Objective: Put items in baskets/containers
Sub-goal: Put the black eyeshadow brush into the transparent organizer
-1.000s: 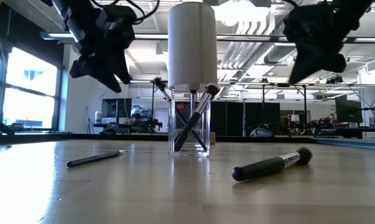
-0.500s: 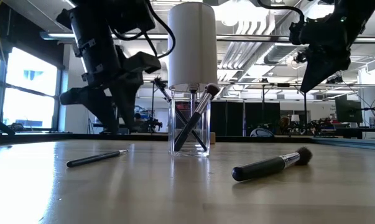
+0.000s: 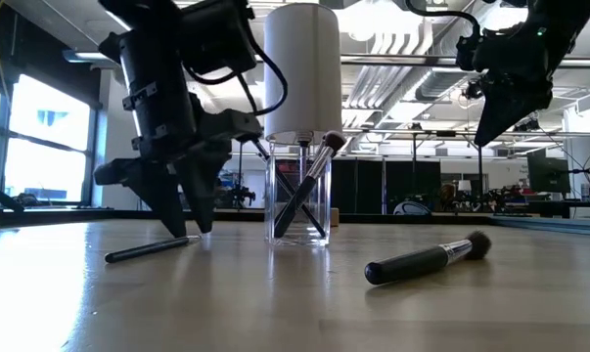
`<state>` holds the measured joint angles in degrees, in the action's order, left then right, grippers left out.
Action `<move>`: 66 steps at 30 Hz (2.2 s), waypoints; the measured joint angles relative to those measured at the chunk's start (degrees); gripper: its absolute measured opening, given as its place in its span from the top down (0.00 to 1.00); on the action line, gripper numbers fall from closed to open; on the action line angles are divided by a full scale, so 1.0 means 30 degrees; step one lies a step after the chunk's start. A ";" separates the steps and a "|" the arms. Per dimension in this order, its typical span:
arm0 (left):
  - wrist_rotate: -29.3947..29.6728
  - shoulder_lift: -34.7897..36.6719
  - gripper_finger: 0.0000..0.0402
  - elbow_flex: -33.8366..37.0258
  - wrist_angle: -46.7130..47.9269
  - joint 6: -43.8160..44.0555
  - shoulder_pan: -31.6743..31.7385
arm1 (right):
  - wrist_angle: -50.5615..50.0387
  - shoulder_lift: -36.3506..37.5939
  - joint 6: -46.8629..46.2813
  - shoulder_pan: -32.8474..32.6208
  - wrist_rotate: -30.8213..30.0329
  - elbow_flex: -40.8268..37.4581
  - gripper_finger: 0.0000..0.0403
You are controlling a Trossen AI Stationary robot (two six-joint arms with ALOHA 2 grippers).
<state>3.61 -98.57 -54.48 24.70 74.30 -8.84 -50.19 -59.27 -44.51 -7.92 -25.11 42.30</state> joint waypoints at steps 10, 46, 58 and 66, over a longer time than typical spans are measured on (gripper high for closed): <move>0.1921 -0.1897 0.63 -0.2788 0.3718 0.0392 -0.0371 | 0.0000 0.0000 0.0022 0.0000 -0.0014 0.0000 0.95; 0.5436 -0.0808 1.00 -0.4800 0.8494 0.4421 -0.3847 | -0.0034 -0.0007 0.0714 0.0000 -0.0487 -0.0015 0.95; 0.9018 -0.0757 1.00 -0.9399 0.9568 0.1190 -0.3851 | 0.0000 -0.0007 0.0860 0.0000 -0.0472 -0.0015 0.95; 0.9321 -0.0720 1.00 -1.0742 1.2094 0.0741 -0.3847 | -0.0111 -0.0007 0.0860 0.0000 -0.0458 -0.0015 0.96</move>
<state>31.57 -100.73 -86.71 60.99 76.53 -20.38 -50.53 -59.29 -41.93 -7.92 -26.48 42.26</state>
